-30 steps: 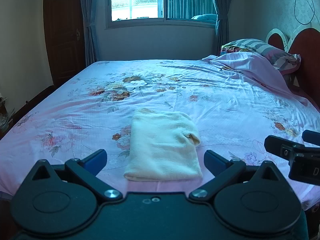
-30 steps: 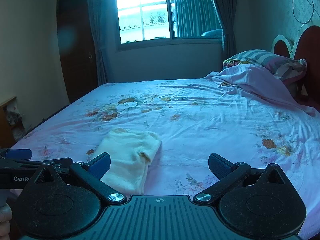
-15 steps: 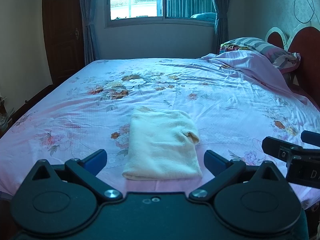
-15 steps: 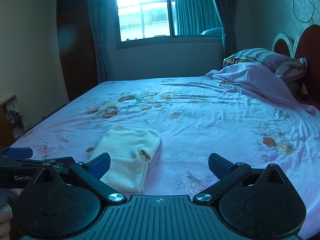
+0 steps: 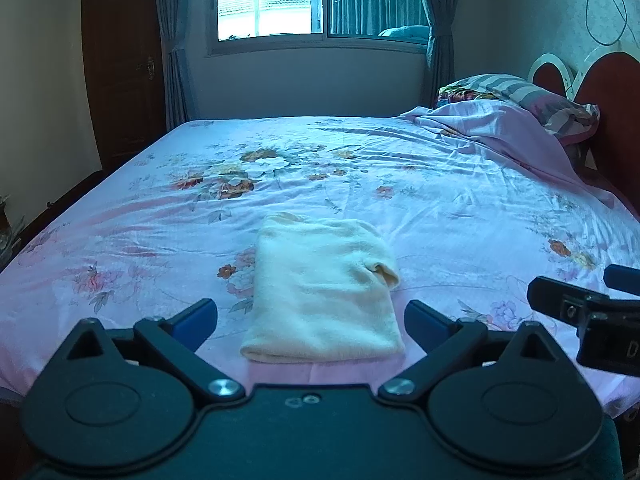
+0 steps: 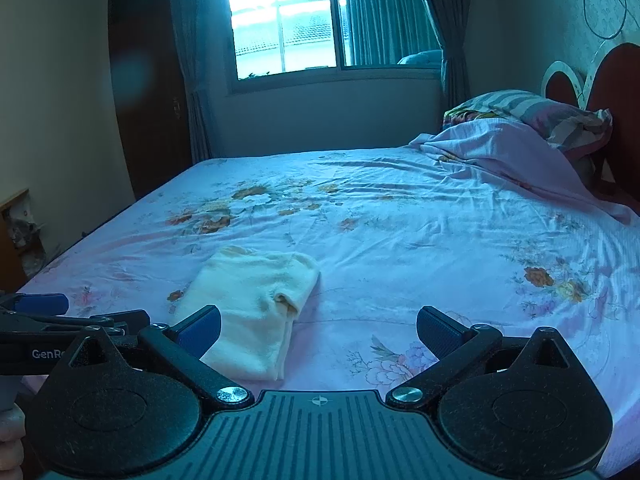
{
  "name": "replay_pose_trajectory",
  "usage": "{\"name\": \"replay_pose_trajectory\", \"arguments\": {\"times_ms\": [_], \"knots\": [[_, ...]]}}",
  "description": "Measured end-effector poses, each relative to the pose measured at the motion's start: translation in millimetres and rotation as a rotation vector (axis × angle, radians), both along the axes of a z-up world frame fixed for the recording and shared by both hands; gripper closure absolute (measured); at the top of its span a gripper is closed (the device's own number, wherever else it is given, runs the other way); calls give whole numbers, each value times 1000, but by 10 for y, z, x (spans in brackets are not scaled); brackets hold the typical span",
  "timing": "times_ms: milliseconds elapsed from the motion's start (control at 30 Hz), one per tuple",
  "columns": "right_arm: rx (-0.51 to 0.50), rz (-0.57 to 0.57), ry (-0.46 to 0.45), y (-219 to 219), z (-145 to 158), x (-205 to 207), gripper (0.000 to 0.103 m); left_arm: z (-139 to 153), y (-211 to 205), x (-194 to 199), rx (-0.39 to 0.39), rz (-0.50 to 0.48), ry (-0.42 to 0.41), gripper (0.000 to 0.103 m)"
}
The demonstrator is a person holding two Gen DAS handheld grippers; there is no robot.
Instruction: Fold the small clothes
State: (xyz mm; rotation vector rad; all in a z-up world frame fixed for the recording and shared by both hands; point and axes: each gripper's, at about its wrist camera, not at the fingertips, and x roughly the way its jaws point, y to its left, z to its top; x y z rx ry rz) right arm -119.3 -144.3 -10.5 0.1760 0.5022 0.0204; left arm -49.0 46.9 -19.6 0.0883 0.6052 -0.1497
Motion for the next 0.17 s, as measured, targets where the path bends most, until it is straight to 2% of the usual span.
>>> {"name": "replay_pose_trajectory", "arguments": {"times_ms": [100, 167], "knots": [[4, -5, 10, -12, -46, 15, 0, -37, 30, 72, -31, 2, 24, 7], [6, -12, 22, -29, -91, 38, 0, -58, 15, 121, -12, 3, 17, 1]]}}
